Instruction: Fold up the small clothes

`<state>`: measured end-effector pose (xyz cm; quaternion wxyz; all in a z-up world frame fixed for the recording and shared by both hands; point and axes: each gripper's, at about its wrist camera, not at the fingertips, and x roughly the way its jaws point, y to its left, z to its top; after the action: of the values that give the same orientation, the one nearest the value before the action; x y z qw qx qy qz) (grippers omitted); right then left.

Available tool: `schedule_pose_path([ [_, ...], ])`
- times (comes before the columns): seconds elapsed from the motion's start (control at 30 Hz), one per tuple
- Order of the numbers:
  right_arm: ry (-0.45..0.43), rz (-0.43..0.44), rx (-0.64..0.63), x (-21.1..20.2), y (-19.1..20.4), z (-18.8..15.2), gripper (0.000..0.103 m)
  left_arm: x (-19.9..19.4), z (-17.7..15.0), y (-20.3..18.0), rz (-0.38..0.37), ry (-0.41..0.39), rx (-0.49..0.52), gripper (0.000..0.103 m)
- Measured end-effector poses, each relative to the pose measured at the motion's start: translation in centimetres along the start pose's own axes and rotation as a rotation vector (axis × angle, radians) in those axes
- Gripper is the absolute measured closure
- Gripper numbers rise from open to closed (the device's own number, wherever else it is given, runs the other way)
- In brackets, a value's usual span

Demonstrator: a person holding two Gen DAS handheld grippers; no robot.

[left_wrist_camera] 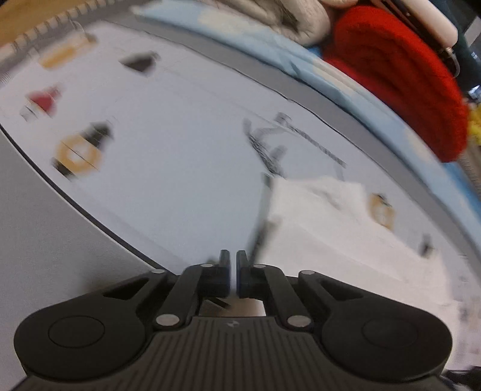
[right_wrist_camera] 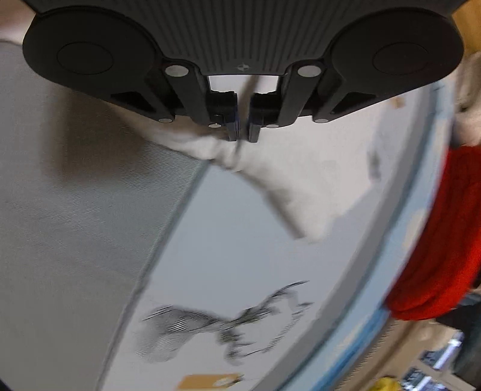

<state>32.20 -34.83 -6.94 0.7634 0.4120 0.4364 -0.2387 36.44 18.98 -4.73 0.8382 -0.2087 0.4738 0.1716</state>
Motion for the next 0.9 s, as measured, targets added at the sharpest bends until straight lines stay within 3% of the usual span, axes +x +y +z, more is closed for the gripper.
schedule_pose_path([
  [0.07,-0.061,-0.085,-0.014,-0.7,0.1,0.1,0.088,-1.3,0.4,-1.0,0.014,-0.089,0.066,0.098],
  [0.13,-0.160,-0.092,-0.033,-2.3,0.4,0.2,0.088,-2.4,0.5,-1.8,-0.068,-0.140,0.082,0.096],
  [0.23,-0.286,0.054,-0.100,-4.4,1.8,0.2,0.088,-1.1,0.2,-2.2,-0.237,-0.038,0.034,0.093],
  [0.3,-0.225,0.193,-0.178,-3.8,3.2,0.3,0.082,0.8,-0.5,-2.2,-0.247,0.069,0.012,0.093],
  [0.33,-0.172,0.227,-0.189,-3.1,3.5,0.4,0.082,1.9,-0.9,-2.3,-0.212,0.125,0.019,0.091],
  [0.4,-0.084,0.164,-0.170,-1.1,3.2,0.5,0.082,3.3,-1.3,-2.0,-0.169,0.181,0.029,0.091],
  [0.47,-0.028,-0.005,-0.143,1.0,2.2,0.8,0.079,3.2,-1.0,-1.7,-0.186,0.175,-0.002,0.090],
  [0.5,-0.016,-0.028,-0.103,1.5,1.4,1.2,0.060,2.7,-0.6,-1.7,-0.195,0.144,-0.010,0.083],
  [0.53,-0.019,-0.035,-0.062,1.5,1.0,1.6,0.059,2.1,-0.2,-1.6,-0.197,0.106,-0.011,0.066],
  [0.6,-0.117,-0.064,-0.109,0.3,1.7,2.1,0.060,1.3,0.4,-1.7,-0.171,0.038,0.002,0.052],
  [0.67,-0.236,-0.029,-0.179,-1.1,2.9,2.5,0.059,1.6,0.9,-1.6,-0.150,0.032,0.003,0.051],
  [0.7,-0.248,0.010,-0.204,-1.2,3.3,2.7,0.057,2.2,0.9,-1.5,-0.150,0.051,-0.004,0.051],
  [0.8,-0.147,0.074,-0.269,0.7,4.1,3.0,0.053,3.6,1.0,-1.3,-0.148,0.102,-0.021,0.051],
  [0.9,-0.036,0.028,-0.286,3.0,3.8,2.7,0.053,4.5,0.9,-1.7,-0.140,0.111,0.009,0.052],
])
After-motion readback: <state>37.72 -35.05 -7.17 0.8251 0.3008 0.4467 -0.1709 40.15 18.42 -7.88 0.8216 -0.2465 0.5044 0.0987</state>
